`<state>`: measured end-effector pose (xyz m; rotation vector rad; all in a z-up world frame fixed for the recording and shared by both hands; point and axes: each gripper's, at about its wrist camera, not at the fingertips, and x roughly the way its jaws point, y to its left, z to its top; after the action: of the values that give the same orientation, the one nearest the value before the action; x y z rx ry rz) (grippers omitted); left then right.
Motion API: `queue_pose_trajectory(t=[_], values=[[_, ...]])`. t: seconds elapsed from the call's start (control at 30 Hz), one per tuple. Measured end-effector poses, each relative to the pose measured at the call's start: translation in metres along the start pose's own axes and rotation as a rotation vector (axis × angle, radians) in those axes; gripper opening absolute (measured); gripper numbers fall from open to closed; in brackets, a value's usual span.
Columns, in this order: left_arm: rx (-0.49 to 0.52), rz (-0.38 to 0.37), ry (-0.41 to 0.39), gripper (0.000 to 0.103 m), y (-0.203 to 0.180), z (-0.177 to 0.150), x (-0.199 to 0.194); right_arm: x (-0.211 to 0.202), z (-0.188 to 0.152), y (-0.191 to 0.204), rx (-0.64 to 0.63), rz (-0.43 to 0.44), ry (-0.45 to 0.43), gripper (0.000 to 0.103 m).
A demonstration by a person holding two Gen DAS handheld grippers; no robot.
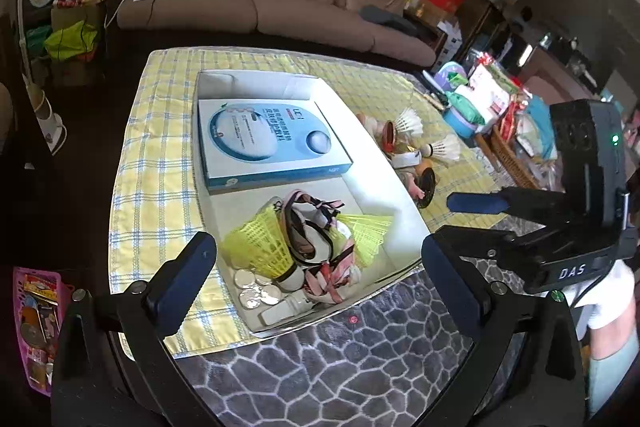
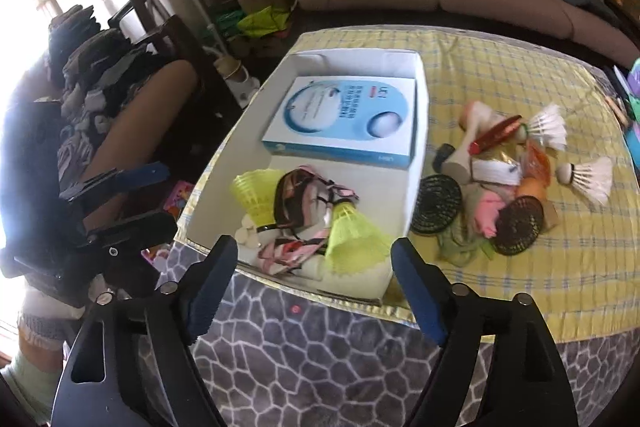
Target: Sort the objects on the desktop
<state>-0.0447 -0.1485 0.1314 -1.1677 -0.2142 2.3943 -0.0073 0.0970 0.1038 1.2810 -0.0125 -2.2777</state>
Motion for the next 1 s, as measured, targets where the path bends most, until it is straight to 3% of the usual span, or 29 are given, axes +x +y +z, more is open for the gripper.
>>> queue_pose_trajectory(t=[0.13,0.3,0.6,0.73,1.0], values=[[0.027,0.022,0.0,0.103,-0.011,0.0,0.0,-0.004,-0.006,-0.008,0.023,-0.011,-0.013,0.093],[0.045,0.071,0.014,0.103,-0.019,-0.001,0.002,-0.015,-0.016,-0.026,0.062,-0.035,-0.037,0.093],[0.06,0.083,0.034,0.103,-0.039,-0.012,0.009,-0.044,-0.045,-0.077,0.125,-0.127,-0.084,0.094],[0.046,0.118,0.033,0.103,-0.052,-0.026,0.018,-0.045,-0.068,-0.1,0.13,-0.197,-0.076,0.094],[0.0,0.138,0.069,0.103,-0.073,-0.067,0.048,-0.041,-0.105,-0.137,0.169,-0.25,-0.076,0.094]])
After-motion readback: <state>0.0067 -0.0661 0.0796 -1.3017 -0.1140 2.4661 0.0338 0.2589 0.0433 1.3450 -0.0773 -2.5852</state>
